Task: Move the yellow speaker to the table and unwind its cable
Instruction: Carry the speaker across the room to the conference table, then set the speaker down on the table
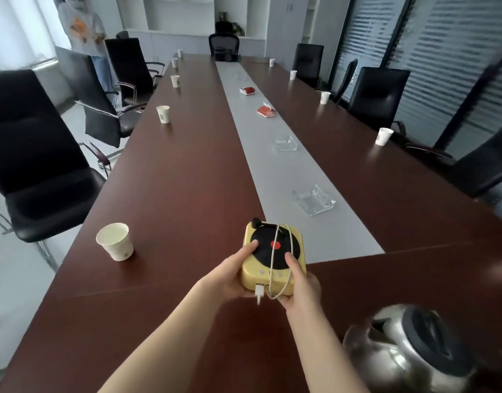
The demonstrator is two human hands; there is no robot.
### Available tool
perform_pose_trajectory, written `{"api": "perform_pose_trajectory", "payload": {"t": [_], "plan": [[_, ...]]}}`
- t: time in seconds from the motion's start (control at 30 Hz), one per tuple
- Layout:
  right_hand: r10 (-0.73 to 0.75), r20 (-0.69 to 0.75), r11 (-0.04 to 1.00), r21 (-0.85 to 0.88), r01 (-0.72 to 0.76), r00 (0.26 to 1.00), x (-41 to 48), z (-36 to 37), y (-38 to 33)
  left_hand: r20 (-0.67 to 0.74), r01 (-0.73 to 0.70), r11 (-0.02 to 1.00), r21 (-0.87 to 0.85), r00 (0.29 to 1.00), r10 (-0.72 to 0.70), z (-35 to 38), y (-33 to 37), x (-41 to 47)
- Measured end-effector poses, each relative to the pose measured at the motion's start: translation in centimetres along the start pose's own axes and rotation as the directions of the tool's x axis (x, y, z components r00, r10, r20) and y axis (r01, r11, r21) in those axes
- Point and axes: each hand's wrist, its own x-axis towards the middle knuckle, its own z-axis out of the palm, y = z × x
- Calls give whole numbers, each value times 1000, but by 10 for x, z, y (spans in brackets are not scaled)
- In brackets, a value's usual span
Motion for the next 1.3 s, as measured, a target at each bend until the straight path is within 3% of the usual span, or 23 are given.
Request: {"api": "perform_pose_trajectory", "payload": {"t": [0.33,0.47,0.6,0.8,0.97,1.13,1.3], "plan": [[-121,-245,984,97,148,962,119,2,-7,19,-85,996,14,996,85,17,7,133],[-168,-290,976,88,201,942,159,-10,-10,-46,-130,987,96,990,135,29,4,174],[-268,-312,963,-60,263,912,187,-13,-10,-123,-245,940,237,952,279,37,0,205],[-423,-274,896,-271,353,864,217,-14,-17,-223,-366,824,433,842,491,47,3,227],[-496,-250,813,-471,343,832,235,-16,-6,-255,-340,788,514,816,519,40,-3,234],[-539,-222,636,-740,220,813,242,-23,-1,-242,-331,741,584,801,548,40,-7,232],[-510,-230,560,-821,116,829,244,-20,-5,-174,-294,684,667,832,527,40,-8,234]]}}
